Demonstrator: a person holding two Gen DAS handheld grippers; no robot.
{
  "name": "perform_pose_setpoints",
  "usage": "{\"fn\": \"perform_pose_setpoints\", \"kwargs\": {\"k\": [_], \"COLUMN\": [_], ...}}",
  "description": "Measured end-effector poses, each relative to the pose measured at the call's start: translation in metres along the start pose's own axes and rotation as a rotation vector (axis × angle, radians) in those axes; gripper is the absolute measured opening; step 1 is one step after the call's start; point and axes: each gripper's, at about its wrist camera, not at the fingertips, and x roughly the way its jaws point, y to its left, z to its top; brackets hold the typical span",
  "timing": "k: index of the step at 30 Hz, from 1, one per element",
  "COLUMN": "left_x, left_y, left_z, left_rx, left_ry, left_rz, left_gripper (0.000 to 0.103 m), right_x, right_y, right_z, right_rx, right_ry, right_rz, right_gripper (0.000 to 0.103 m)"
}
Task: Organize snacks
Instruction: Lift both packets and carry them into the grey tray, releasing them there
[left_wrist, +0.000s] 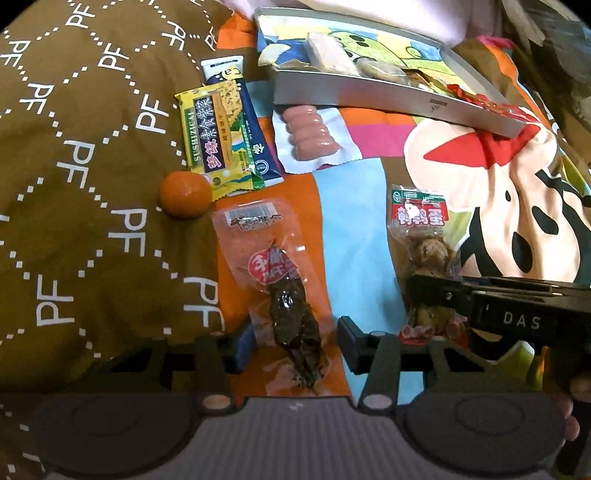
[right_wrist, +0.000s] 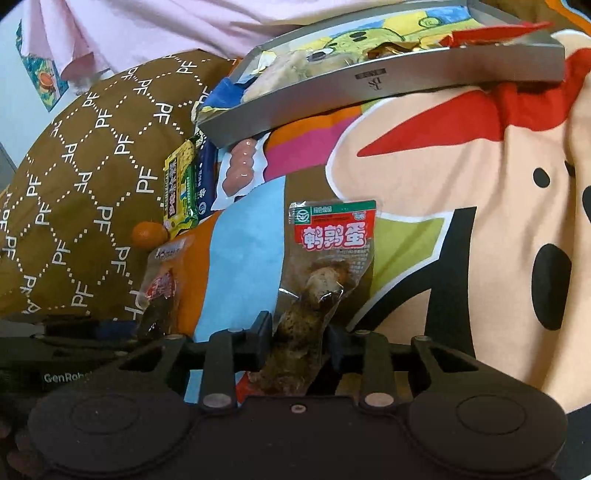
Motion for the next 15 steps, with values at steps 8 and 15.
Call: {"fn": "perform_pose_setpoints", "kwargs": {"k": [8,15], "left_x": [-0.002,-0.006], "left_y": [-0.001,-0.013], "left_z": [-0.002,-0.005], "left_rx": [-0.011,0.013], "left_ry": [-0.012,-0.022], "left_rz": [-0.003,-0.050], "left_gripper": [0.048,0.047], "right_x": [-0.014,-0.030], "right_y": [0.025,0.048], "right_z": [-0.011,-0.029], "right_rx": [-0.200,-0.503], "right_ry": [-0.061,-0.130], "right_rz": [-0.094,-0.218], "right_gripper": [0.030,0.029]}}
